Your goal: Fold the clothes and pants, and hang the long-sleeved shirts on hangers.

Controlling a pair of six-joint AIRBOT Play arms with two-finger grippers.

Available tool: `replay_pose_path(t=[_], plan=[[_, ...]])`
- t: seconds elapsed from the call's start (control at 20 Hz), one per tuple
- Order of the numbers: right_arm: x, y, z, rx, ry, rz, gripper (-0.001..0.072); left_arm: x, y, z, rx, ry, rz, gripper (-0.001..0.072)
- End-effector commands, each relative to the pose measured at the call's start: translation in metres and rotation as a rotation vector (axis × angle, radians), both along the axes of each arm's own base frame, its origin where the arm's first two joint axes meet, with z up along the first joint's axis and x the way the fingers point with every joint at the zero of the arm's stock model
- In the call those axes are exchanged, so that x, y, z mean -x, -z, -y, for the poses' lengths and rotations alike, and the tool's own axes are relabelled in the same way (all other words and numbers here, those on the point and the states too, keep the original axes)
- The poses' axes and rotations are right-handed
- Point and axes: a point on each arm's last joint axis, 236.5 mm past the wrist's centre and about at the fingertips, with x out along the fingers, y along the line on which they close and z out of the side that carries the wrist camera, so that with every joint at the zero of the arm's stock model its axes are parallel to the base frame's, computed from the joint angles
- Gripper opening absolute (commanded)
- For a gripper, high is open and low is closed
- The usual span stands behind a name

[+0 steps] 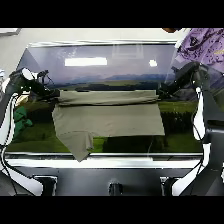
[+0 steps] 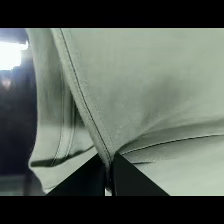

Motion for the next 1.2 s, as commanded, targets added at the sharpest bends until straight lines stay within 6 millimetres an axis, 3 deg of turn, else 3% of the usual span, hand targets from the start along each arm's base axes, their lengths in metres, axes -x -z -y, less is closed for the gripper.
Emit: replay_pose_path(t=[0.0,0.2,0.25,0.3,0.4,0.45,0.5,0.65,0.75,0.85,1.0,1.15], plan=[[0.012,0.014,0.0,-0.001,-0.015,-0.069,0.0027,0.013,0.01,-0.007,-0.026,0.012,-0.066,0.0013],[0.022,0.029,-0.011,-0.008,-0.053,-0.13,0.0029,0.014,0.022,-0.004,-0.023,0.015,-0.09,0.0018],[0.026,0.033,-0.014,-0.009,-0.065,-0.152,0.0082,0.014,0.025,-0.003,-0.018,0.013,-0.096,0.0041],[0.03,0.036,-0.017,-0.014,-0.076,-0.171,0.0161,0.015,0.028,-0.001,-0.015,0.011,-0.103,0.012],[0.036,0.033,-0.018,-0.013,-0.111,-0.183,0.0233,0.013,0.024,-0.001,-0.016,-0.003,-0.097,0.0476],[0.038,0.026,-0.011,-0.01,-0.107,-0.183,0.0309,0.013,0.016,-0.005,-0.02,-0.005,-0.088,0.0578],[0.039,0.015,-0.003,-0.01,-0.09,-0.169,0.0393,0.011,0.005,-0.011,-0.025,-0.011,-0.069,0.0579],[0.036,-0.027,0.044,-0.057,0.023,-0.064,0.0419,0.022,-0.035,-0.043,0.008,-0.106,-0.018,0.0579],[0.054,-0.038,0.08,-0.12,0.134,-0.028,0.0419,0.054,-0.047,-0.062,0.082,-0.204,-0.015,0.0579],[0.084,-0.034,0.1,-0.195,0.234,-0.029,0.0419,0.105,-0.036,-0.066,0.159,-0.301,-0.056,0.0579],[0.121,-0.02,0.097,-0.256,0.294,-0.041,0.0418,0.179,-0.007,-0.032,0.274,-0.414,-0.125,0.0579],[0.134,-0.008,0.083,-0.271,0.28,-0.053,0.0418,0.226,0.018,0.014,0.372,-0.486,-0.155,0.0579]])
